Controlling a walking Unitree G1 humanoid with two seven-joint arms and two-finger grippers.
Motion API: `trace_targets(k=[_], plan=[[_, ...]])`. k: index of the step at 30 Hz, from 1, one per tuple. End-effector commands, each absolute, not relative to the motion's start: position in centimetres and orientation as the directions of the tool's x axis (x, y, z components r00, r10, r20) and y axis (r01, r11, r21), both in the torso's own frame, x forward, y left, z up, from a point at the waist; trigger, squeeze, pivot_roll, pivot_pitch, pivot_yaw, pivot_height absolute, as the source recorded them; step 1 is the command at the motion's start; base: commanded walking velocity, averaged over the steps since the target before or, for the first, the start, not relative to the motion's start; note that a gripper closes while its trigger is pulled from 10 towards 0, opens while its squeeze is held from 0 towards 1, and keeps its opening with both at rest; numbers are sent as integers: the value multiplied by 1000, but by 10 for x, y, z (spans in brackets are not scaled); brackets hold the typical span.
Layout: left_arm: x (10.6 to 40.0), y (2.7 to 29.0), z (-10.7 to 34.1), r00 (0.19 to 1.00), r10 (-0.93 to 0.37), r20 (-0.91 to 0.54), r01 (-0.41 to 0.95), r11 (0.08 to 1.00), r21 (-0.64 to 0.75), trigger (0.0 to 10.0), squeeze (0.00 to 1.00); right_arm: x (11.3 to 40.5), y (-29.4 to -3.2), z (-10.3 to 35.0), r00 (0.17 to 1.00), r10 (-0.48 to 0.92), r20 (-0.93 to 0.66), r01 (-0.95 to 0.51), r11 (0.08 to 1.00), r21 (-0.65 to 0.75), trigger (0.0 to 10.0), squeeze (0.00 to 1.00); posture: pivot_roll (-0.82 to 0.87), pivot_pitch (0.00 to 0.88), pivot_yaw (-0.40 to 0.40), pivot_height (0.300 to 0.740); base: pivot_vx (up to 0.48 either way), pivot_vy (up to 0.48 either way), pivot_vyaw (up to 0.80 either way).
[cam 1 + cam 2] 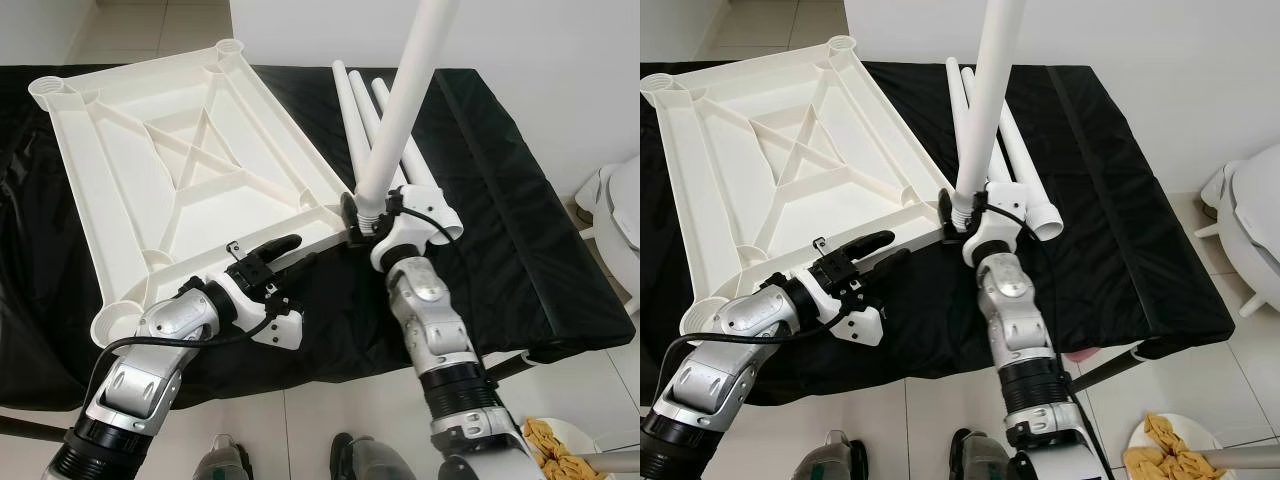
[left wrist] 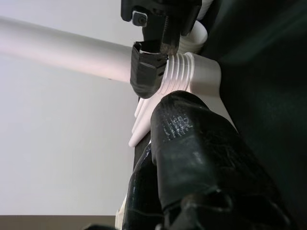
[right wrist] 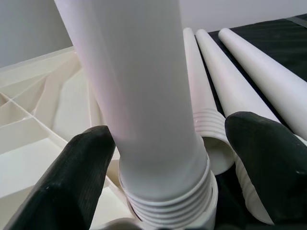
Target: Building children table
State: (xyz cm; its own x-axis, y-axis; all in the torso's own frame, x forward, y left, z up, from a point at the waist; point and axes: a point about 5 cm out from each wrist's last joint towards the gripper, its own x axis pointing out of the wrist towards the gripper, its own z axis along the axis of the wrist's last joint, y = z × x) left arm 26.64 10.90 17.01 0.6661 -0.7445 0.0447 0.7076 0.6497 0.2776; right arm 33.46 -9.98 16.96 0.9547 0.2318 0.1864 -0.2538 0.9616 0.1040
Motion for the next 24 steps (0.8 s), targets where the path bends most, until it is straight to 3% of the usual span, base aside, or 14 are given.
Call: trace_targets(k=[1, 9, 24], plan=[[264, 104, 164, 610, -792, 8, 761, 589, 272, 10000, 0, 336, -104, 173, 939, 275, 208, -299, 950, 92, 10000, 0, 13, 109, -35, 740, 0, 0, 0], [266, 102, 164, 602, -798, 8, 766, 581, 273, 10000, 0, 347, -127, 173, 886, 418, 200, -424, 906, -16, 10000, 0, 20, 96, -36, 740, 0, 0, 0], [272, 100, 162, 611, -792, -18, 763, 582, 283, 10000, 0, 358, -134, 180, 830, 515, 217, -517, 854, -48, 10000, 0, 32, 104, -39, 740, 0, 0, 0]])
